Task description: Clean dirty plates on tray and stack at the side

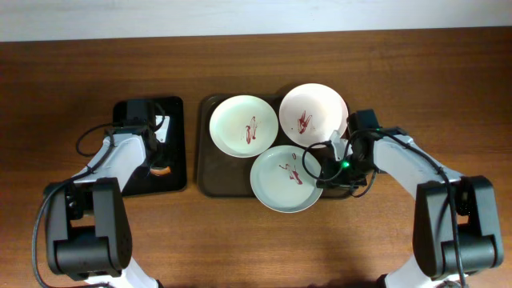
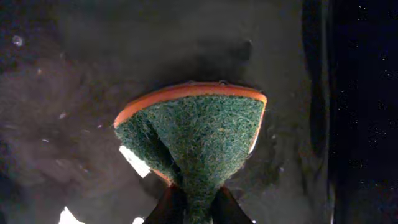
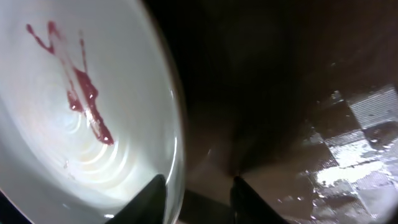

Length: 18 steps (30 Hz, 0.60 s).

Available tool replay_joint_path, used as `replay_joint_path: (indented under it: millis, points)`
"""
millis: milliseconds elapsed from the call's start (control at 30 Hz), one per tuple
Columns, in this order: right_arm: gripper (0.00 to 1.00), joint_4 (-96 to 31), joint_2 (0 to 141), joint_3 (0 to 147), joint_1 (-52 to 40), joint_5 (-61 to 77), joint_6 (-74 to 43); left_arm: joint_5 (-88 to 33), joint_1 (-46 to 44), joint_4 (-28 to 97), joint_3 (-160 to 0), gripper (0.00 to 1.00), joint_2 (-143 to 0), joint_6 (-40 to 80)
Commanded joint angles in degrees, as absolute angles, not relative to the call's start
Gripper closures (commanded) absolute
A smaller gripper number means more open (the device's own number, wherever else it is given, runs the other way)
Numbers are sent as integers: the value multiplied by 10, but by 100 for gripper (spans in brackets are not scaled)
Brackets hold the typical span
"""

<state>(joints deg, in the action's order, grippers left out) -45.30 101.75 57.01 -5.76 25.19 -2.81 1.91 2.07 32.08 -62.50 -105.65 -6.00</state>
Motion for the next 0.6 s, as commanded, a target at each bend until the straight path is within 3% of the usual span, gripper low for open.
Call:
replay_joint_path:
  millis: [0, 100, 567]
  points:
    - [81, -447, 1021, 580, -57, 266, -24, 8, 23, 322, -633, 86, -1039, -57]
    - [96, -446, 1021, 580, -57, 266, -24, 8, 23, 322, -633, 85, -1039, -57]
    - [96, -441, 1021, 580, -57, 269, -25, 9, 23, 317, -633, 74, -1039, -57]
